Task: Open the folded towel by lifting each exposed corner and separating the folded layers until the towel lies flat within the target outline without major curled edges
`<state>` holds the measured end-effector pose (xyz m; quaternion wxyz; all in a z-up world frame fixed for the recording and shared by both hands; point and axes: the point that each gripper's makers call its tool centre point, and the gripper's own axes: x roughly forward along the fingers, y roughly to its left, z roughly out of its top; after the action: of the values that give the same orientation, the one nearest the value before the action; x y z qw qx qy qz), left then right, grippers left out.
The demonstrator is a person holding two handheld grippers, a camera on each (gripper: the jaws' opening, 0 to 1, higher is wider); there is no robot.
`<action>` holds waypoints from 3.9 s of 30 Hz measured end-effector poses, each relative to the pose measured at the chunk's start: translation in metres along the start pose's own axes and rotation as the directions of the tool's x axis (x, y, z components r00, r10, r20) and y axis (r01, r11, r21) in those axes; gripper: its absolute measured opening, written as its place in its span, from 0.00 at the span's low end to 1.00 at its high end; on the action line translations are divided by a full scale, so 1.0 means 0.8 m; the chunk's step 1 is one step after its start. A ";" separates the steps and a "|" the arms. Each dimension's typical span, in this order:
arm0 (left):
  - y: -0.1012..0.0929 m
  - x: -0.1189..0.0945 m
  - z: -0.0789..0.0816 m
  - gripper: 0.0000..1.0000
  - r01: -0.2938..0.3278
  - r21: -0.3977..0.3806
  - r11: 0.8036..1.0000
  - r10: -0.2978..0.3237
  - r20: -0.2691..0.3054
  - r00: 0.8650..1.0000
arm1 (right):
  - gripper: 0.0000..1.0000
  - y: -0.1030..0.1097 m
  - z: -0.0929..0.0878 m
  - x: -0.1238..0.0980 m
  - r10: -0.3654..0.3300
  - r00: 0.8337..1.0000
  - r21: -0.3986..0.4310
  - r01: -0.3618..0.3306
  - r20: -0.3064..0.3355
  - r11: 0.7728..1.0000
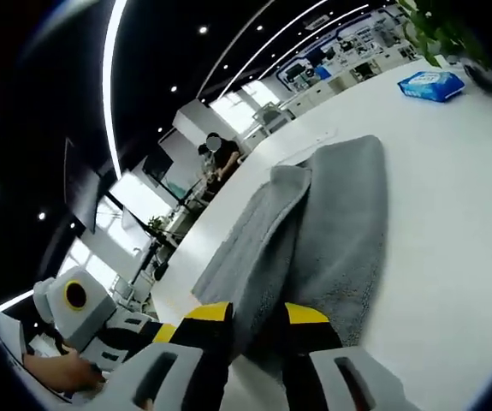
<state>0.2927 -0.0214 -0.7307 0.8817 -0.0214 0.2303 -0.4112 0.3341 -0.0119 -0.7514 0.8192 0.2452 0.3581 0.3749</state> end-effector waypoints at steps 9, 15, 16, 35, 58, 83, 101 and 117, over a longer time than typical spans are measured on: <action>-0.006 0.004 -0.006 0.00 0.024 0.018 1.000 -0.024 -0.026 0.999 | 0.00 -0.013 -0.002 -0.003 -0.046 0.999 -0.014 0.046 -0.018 0.999; 0.005 0.001 -0.002 0.00 -0.006 -0.007 1.000 0.005 -0.007 1.000 | 0.04 -0.022 0.003 -0.001 -0.077 0.997 -0.087 0.077 0.006 0.993; 0.006 0.000 -0.002 0.00 -0.011 -0.008 1.000 0.011 -0.007 1.000 | 0.06 -0.022 0.002 0.001 -0.083 0.996 -0.108 0.084 0.008 0.991; 0.046 -0.009 -0.009 0.03 -0.124 -0.058 0.991 0.123 -0.009 0.992 | 0.11 -0.031 0.011 0.062 -0.082 0.997 -0.115 0.081 -0.001 0.990; 0.235 -0.072 -0.043 0.08 -0.552 -0.078 0.830 0.536 -0.161 0.829 | 0.00 -0.096 0.033 0.003 -0.194 0.981 -0.112 0.193 0.001 0.975; 0.248 -0.078 -0.072 0.04 -0.561 -0.086 0.823 0.551 -0.116 0.826 | 0.00 -0.163 0.045 -0.072 -0.336 0.941 -0.116 0.339 0.043 0.934; 0.272 -0.106 -0.078 0.03 -0.600 -0.128 0.790 0.586 -0.130 0.800 | 0.00 -0.231 0.035 -0.156 -0.483 0.873 -0.053 0.486 0.067 0.872; 0.311 -0.165 -0.094 0.03 -0.685 -0.170 0.708 0.665 -0.167 0.728 | 0.00 -0.244 0.036 -0.181 -0.523 0.846 -0.027 0.528 0.104 0.849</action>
<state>0.3653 0.2513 -0.8029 0.9511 -0.0137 0.3068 -0.0326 0.3749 -0.2471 -0.8063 0.9126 0.1325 0.3629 0.1343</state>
